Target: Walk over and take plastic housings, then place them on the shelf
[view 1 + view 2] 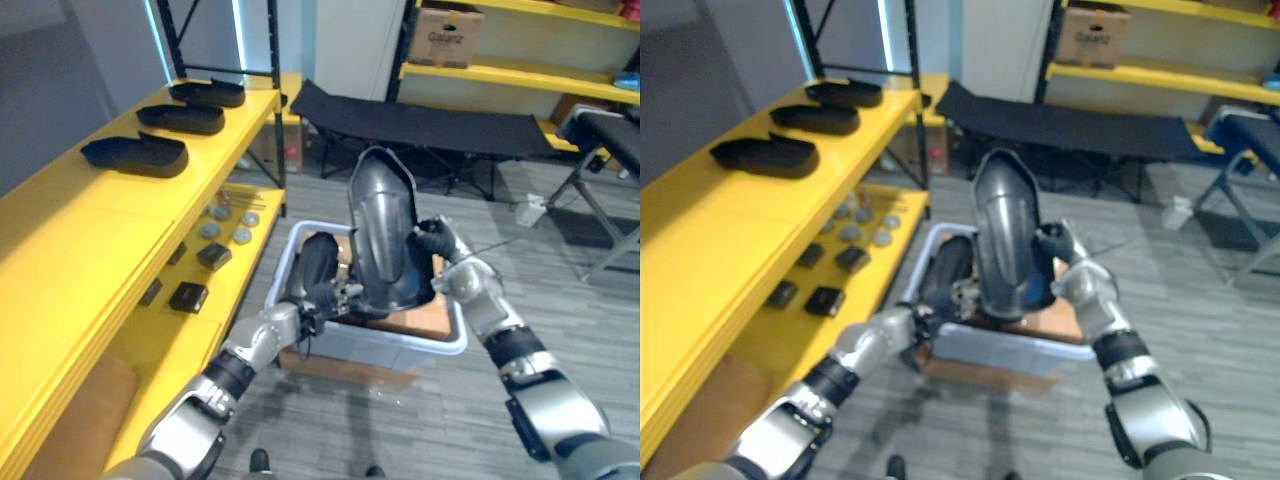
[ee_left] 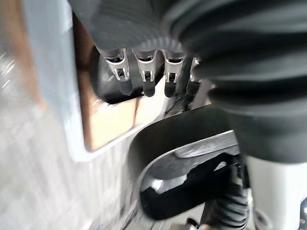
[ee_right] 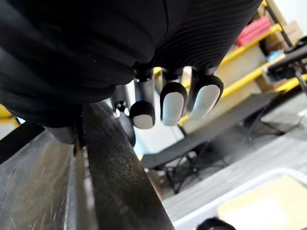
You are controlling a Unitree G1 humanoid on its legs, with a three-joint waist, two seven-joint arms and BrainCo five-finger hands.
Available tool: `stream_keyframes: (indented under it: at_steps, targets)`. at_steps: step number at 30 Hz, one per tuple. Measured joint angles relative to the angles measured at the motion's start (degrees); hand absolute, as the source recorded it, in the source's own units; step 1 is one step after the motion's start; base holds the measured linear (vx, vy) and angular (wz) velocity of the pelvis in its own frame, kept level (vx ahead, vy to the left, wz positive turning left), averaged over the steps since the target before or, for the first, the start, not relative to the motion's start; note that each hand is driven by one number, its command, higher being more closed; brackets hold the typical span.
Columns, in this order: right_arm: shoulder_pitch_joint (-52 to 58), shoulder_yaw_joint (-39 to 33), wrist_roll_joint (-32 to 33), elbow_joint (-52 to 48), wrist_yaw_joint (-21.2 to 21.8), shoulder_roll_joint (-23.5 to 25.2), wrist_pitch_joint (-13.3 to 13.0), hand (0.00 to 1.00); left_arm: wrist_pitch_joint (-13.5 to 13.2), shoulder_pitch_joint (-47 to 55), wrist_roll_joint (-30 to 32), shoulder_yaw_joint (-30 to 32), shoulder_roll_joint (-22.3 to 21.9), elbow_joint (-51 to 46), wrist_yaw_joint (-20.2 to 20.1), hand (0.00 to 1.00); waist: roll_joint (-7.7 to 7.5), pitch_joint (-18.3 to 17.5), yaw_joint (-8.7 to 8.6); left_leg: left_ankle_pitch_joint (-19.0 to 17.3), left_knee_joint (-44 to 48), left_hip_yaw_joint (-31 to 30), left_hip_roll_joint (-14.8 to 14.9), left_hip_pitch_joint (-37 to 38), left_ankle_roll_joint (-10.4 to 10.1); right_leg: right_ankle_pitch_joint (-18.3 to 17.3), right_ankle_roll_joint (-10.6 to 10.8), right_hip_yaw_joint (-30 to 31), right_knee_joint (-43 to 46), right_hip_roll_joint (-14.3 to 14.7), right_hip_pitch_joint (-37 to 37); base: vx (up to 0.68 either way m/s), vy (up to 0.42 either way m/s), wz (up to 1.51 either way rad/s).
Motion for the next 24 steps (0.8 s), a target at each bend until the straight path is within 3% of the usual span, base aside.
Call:
stream_keyframes:
  at_steps: [9,24]
  targets:
    - [-1.3,1.8,0.1,2.6,-0.4,2.1,-0.2,1.00,-3.8,0.0,3.3,0.2,-0.1,1.0,0.4,0.00,-0.38,0.1,0.61,0.1,0.0,-0.7,-0.1,0.0,0.0,0.0,0.0,-0.3,0.0,-0.1,0.1,0.00,0.000,0.00]
    - [-1.2,4.1,0.0,4.6,-0.4,4.2,-2.9,1.00,-4.3,0.2,9.5,0.2,-1.6,5.5,3.5,0.00,-0.78,0.4,0.61,0.1,0.0,-0.8,-0.1,0.0,0.1,-0.1,0.1,-0.3,0.0,-0.1,0.1,0.00,0.000,0.00]
